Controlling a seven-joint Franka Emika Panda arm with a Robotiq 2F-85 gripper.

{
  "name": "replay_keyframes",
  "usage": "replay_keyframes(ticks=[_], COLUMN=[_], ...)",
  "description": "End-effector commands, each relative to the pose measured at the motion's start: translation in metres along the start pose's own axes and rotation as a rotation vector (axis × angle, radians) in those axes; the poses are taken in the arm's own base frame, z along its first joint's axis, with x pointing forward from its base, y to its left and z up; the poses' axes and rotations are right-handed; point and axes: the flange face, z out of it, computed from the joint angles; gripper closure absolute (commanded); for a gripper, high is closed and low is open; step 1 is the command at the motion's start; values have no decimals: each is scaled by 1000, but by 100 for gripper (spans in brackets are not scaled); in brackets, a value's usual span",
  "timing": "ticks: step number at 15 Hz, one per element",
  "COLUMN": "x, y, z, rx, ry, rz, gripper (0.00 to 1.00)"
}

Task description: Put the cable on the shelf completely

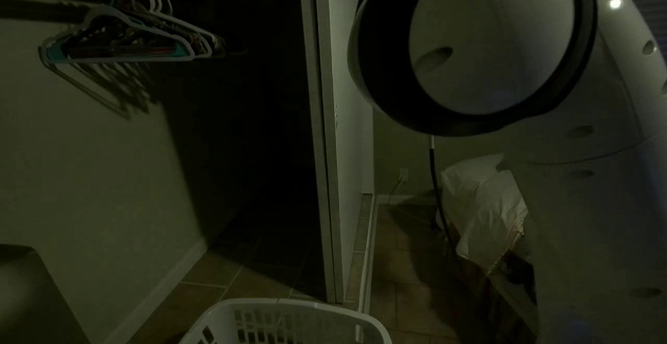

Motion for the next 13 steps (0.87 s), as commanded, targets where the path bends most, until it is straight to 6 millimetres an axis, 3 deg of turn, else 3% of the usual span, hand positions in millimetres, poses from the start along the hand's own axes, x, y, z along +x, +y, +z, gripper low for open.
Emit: replay_keyframes(ticks=[1, 13], x=[2, 1], y=[-10, -17], z=[-14, -13], rx=[9, 47], ry=[-10, -16], rz=[-52, -103], gripper=[0, 0])
